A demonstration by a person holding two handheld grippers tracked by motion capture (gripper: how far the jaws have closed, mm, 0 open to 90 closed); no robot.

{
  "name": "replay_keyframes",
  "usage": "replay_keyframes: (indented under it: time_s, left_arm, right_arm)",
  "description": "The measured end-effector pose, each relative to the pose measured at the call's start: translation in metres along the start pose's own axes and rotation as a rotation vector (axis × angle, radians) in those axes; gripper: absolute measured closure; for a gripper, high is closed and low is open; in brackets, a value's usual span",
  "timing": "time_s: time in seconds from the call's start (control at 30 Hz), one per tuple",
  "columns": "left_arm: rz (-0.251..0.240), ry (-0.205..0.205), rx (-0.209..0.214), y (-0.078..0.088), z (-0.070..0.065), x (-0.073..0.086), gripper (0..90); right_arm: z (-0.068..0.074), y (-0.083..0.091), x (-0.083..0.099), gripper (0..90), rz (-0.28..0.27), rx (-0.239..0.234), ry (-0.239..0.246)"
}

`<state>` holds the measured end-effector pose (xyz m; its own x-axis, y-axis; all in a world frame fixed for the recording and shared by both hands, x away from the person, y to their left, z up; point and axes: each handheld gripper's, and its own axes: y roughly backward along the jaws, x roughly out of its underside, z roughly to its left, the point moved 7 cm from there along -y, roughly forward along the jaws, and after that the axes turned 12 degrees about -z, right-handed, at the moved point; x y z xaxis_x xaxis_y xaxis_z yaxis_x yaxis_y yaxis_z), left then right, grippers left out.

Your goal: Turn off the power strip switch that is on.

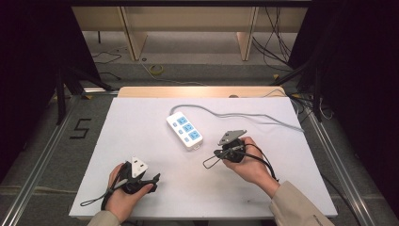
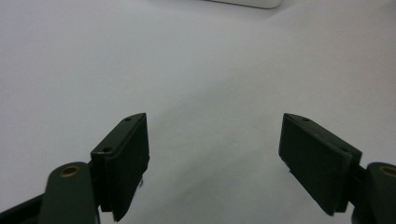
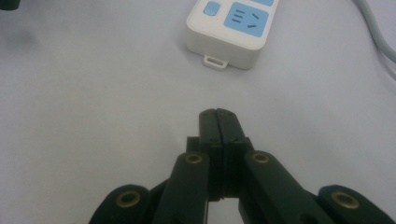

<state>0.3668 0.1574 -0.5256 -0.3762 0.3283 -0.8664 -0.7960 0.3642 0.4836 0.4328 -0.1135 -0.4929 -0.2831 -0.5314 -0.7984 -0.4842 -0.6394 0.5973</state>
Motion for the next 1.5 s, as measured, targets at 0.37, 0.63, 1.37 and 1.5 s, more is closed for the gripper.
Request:
replay_keyframes:
  time_s: [0.37,0.63,1.37,1.5]
  left_arm:
    - [0.0,-0.001,-0.001,0.0,0.0,0.0,24.3]
    - [-0.001,0.001,0.0,0.0,0.0,0.0,24.3]
    - [0.001,-0.006,0.004,0.0,-0.001,-0.001,24.4]
    - [-0.003,-0.003,0.001,0.0,-0.001,-0.001,24.4]
  right_arm:
    - [0.0,-0.004,-0.003,90.0,0.012,0.001,-0.002]
    - [-0.002,-0.007,-0.007,90.0,0.013,0.003,0.0]
    - [-0.002,-0.017,-0.013,90.0,0.026,-0.001,0.004]
    - [-0.002,-0.019,-0.016,90.0,0.027,-0.002,0.007]
